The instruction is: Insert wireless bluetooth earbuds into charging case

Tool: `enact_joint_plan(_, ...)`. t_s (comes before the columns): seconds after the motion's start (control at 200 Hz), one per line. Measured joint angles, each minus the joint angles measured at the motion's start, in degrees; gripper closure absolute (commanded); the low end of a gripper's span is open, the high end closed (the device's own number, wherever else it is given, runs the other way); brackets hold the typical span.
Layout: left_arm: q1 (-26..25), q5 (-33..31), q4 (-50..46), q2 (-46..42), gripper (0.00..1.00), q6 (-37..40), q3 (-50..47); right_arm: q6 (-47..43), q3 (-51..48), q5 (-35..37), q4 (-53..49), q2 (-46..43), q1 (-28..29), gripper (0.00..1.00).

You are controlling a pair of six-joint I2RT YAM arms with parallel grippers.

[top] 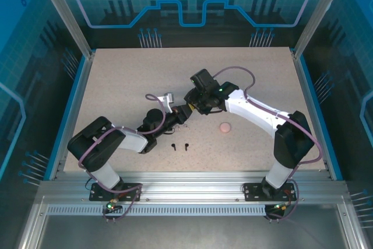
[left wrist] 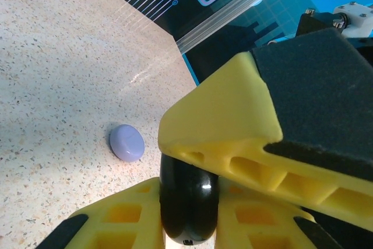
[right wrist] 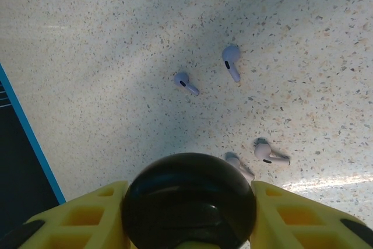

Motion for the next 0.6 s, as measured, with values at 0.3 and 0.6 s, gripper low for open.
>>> enact_joint_plan(0.3, -0.2, 0.4, -4.0, -3.0, 0.94, 0.6, 0.0, -3.3, -0.3, 1.3, 0.1, -4.5, -0.7, 0.17)
enact_joint_plan(0.6, -0.1, 7.5, -21.6, -15.9, 0.95, 7.4, 4.3, -18.8, -10.5, 3.0, 5.0, -20.4, -5.3, 0.15)
